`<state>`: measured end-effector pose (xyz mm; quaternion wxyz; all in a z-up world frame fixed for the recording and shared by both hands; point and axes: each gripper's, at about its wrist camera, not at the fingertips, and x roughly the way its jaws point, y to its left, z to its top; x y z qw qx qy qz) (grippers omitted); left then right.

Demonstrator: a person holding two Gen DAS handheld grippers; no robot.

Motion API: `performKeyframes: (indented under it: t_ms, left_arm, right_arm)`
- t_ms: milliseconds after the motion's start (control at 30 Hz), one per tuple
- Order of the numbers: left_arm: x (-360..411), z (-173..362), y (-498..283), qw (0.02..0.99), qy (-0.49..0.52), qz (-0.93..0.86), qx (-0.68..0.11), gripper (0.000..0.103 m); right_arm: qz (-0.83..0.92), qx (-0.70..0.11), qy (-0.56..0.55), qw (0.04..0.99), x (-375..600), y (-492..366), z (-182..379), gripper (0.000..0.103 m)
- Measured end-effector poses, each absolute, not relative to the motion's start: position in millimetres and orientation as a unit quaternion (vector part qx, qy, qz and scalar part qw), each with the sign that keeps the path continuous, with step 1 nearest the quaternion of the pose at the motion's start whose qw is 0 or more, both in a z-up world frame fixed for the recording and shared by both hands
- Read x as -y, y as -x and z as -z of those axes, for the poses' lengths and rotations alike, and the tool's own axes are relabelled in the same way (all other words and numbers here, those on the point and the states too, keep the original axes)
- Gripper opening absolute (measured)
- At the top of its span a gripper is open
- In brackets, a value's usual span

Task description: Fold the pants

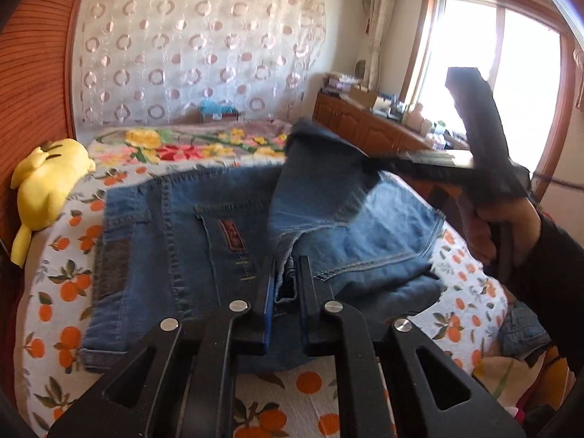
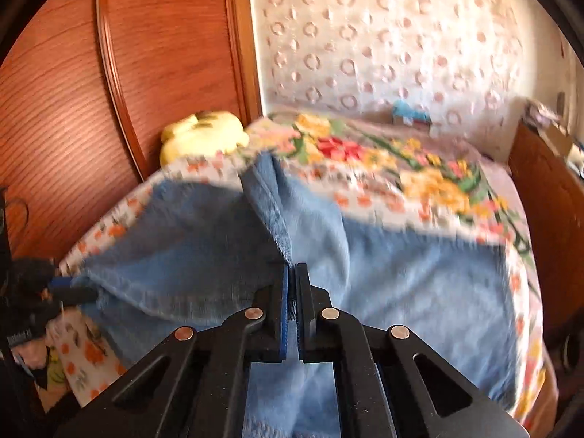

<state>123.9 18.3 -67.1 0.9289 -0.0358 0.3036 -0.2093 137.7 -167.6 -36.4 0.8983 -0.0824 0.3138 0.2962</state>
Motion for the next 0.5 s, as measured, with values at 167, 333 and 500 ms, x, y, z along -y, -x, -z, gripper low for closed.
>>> performKeyframes:
  t_ms: [167, 333, 500]
  left_arm:
    - [-46, 54, -106, 0.937, 0.059, 0.195, -0.282, 0.011]
    - [-71, 67, -108, 0.937, 0.066, 0.165, -0.302, 0.011]
    - [-82, 86, -109, 0.932, 0.063, 0.147, -0.326, 0.012]
  right_arm:
    - [-0.332, -0.281, 0.072, 0.897, 125, -151, -12, 0.000]
    - [-0.367, -0.272, 0.057, 0.888, 78, -168, -31, 0.000]
    - [-0.376, -0.278, 0.079, 0.881, 45, -172, -14, 0.000]
